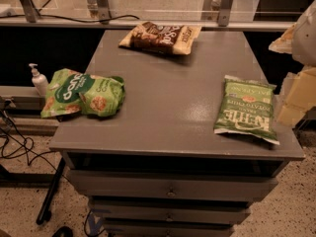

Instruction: Move brown chip bag near green jalapeno chip bag

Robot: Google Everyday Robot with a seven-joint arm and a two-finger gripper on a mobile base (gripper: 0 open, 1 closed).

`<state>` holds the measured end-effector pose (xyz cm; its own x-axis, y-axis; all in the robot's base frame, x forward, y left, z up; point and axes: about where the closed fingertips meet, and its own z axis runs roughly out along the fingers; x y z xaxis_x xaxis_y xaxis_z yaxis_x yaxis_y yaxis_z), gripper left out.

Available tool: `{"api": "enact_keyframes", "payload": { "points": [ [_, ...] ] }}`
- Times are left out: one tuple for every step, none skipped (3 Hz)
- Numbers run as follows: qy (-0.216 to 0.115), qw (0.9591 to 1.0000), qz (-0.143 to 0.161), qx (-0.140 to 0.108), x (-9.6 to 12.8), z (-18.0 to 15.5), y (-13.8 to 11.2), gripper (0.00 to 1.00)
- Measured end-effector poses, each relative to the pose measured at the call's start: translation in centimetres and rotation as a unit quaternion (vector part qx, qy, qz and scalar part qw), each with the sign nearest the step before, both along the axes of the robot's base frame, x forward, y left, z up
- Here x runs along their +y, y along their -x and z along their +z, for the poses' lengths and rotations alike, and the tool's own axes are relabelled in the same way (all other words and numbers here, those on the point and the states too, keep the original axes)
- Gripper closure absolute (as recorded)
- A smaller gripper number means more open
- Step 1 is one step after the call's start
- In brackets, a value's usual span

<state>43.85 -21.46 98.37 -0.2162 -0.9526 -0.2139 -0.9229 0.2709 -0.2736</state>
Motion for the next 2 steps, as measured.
{"api": "enact_keyframes", "payload": {
  "points": [
    [-0.002, 1.0000, 0.001, -0.002, 0.2, 0.0, -0.2, 0.00],
    [-0.010, 0.9996, 0.011, -0.024, 1.3, -0.5, -1.8, 0.00]
  ]
}}
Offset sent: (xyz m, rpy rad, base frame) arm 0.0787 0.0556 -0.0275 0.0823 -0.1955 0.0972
